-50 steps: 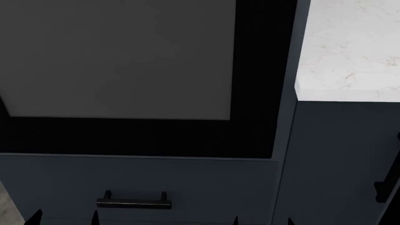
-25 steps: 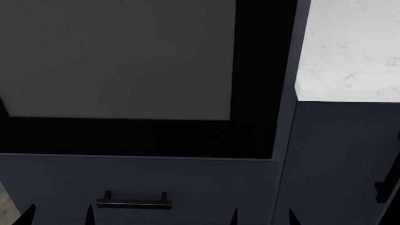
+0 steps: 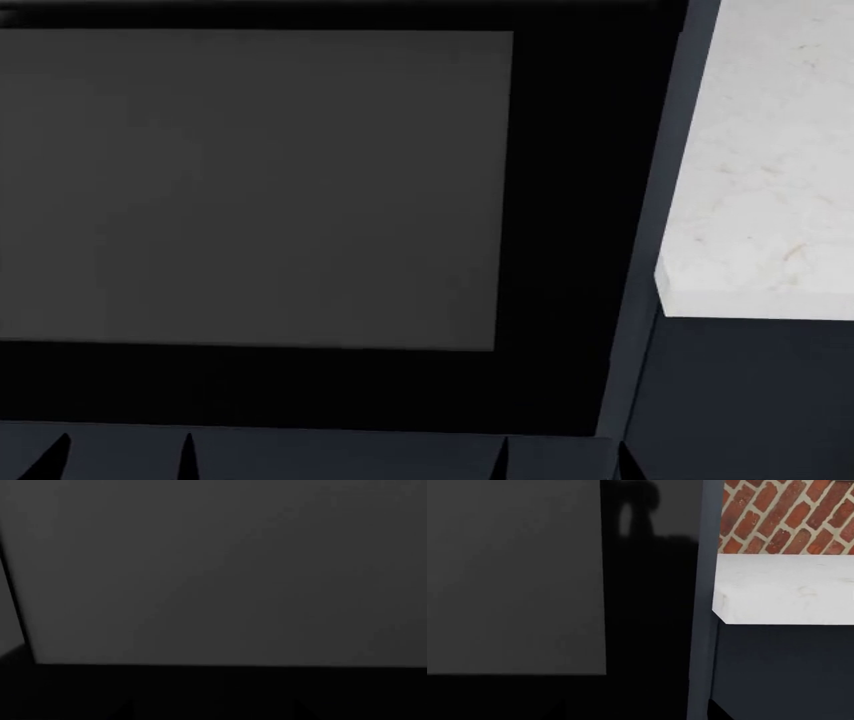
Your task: Press the start button on the microwave
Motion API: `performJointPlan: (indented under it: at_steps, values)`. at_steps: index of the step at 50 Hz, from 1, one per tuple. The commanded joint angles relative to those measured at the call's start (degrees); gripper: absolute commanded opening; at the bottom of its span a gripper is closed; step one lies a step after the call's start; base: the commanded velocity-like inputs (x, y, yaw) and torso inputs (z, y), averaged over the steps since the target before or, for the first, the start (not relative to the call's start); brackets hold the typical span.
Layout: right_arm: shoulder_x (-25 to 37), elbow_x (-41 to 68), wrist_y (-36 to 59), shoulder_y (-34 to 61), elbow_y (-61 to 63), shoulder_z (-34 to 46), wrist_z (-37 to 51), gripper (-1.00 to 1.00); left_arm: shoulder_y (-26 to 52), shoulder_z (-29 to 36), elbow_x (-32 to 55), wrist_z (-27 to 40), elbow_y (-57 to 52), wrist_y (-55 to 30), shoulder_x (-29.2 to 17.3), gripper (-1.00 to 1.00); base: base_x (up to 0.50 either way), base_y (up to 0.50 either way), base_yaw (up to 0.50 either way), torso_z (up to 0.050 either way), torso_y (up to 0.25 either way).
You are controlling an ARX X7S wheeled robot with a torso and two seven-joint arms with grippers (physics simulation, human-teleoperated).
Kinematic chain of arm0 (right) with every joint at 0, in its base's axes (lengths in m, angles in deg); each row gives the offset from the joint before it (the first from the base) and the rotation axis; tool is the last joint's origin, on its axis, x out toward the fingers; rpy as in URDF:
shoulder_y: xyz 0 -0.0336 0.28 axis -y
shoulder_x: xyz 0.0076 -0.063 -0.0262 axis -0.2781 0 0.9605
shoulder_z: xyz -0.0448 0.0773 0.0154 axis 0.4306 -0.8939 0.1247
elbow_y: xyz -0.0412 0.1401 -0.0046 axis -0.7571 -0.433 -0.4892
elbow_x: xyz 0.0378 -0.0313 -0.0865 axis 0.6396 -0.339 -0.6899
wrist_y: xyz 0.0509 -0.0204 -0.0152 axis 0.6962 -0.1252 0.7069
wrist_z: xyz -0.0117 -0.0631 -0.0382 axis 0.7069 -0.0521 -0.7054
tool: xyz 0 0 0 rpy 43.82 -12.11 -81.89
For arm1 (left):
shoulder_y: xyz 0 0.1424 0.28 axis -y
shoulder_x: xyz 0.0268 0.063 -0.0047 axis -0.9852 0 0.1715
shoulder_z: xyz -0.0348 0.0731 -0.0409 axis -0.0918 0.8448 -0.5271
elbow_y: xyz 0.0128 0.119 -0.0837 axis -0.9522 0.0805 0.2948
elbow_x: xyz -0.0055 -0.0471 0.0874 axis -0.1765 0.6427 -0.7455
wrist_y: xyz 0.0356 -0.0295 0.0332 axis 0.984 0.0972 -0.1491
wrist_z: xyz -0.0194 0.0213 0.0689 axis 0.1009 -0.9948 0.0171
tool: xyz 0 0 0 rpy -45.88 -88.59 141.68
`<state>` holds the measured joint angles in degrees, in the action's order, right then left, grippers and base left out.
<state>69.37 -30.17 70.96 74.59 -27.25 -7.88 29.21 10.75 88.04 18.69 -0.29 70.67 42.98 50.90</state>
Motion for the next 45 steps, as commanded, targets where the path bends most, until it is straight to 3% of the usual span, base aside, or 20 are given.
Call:
performJointPlan:
  at_steps: [1,15,25,45]
  values:
    - [0.35,1.63,0.02,-0.25,-0.1,0.51,0.61,1.0,-0.39,0.67,0.48,0.67,0.54,0.67,-0.48,1.0,0.0,0.0,0.0,0.0,0.0]
    - [1.08,2.54,-0.84,-0.16,-0.66,1.43,0.89,1.0,-0.32,1.41,1.0,1.36,0.63,0.65,-1.02,1.0,0.04,-0.42,0.0,0.0,0.0]
    - [1.65,2.02,0.12,0.02,0.06,2.38,1.77,1.0,-0.35,1.6,1.79,1.72,0.64,0.75,-1.39,1.0,0.04,0.0,0.0,0.0,0.0]
    - [2.39,2.97,-2.73,-0.38,0.15,2.99,2.35,1.0,-0.39,2.63,2.2,2.64,0.44,0.55,-2.01,1.0,0.26,0.12,0.0,0.0,0.0]
